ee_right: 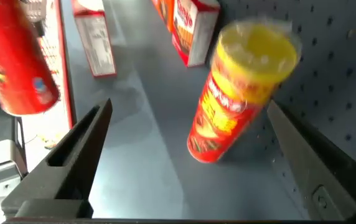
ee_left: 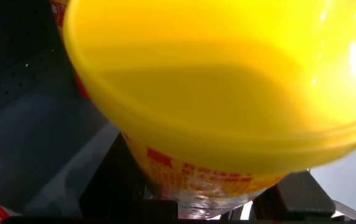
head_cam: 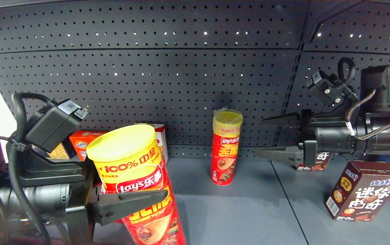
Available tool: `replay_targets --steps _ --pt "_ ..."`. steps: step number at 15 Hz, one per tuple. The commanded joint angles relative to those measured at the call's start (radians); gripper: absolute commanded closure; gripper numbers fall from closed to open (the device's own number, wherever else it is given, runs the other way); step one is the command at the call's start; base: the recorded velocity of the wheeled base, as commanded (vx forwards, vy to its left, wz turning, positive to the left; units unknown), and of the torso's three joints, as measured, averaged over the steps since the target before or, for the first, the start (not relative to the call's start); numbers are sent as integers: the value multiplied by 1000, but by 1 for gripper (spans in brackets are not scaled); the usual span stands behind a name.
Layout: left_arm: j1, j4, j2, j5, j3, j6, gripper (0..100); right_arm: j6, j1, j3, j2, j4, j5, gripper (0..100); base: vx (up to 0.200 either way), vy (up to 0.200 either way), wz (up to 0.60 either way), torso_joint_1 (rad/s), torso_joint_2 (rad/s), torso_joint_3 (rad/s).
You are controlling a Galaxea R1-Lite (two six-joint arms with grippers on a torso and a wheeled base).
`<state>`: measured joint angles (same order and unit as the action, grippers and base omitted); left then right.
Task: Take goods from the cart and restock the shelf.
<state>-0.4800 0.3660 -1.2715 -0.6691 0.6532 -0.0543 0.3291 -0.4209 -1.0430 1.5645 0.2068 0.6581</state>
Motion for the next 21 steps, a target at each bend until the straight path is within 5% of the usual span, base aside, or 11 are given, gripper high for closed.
replay_targets --steps 1,21 --pt "-3 1 -2 0 2 -1 100 1 14 17 31 11 6 0 0 0 0 0 0 0" --pt "-9 1 -8 0 2 -1 100 -5 54 -98 422 210 69 0 0 0 0 0 0 0"
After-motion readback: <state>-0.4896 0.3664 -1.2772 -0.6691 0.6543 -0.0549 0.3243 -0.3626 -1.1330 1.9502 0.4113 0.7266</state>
